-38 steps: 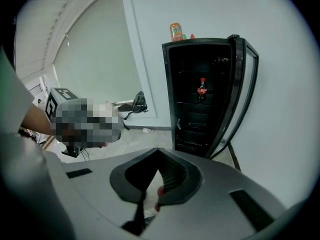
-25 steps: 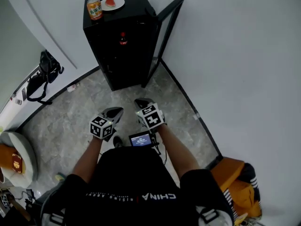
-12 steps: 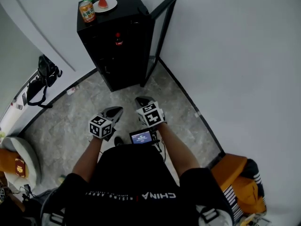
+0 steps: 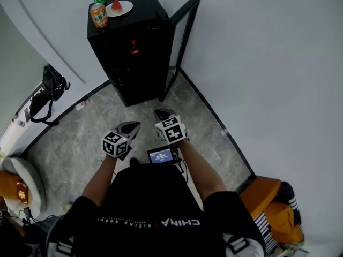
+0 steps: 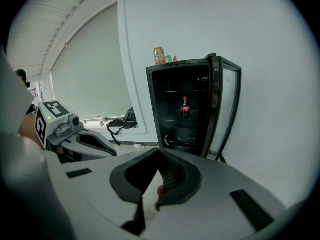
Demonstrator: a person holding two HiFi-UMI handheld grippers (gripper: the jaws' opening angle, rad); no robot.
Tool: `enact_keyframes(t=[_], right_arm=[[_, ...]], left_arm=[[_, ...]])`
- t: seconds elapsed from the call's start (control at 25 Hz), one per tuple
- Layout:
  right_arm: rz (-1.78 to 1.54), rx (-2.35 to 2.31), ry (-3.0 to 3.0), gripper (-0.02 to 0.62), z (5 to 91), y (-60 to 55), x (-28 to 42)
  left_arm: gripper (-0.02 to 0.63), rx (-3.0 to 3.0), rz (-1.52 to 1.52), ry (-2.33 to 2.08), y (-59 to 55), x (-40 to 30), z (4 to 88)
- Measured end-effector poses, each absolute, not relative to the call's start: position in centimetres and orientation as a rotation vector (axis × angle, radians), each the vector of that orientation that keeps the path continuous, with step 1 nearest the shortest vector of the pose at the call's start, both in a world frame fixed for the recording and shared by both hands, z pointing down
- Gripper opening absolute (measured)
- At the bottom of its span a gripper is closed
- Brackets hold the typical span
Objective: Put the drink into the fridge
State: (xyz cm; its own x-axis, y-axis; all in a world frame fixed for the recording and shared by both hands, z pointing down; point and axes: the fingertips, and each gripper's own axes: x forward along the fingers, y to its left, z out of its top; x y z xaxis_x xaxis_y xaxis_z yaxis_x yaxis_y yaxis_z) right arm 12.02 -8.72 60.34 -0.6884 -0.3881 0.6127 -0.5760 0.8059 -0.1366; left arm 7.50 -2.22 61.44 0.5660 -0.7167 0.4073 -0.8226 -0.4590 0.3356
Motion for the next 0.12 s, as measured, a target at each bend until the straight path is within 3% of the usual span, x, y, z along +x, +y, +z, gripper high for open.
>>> enact_keyframes(t=[0.12], right_arm=[[0.422,0.718,-2.421,0.014,59.89,-8.83,12.04]], left_arm=[[0.011,2.297,0.284,-1.237,-2.04,7.6,61.49]])
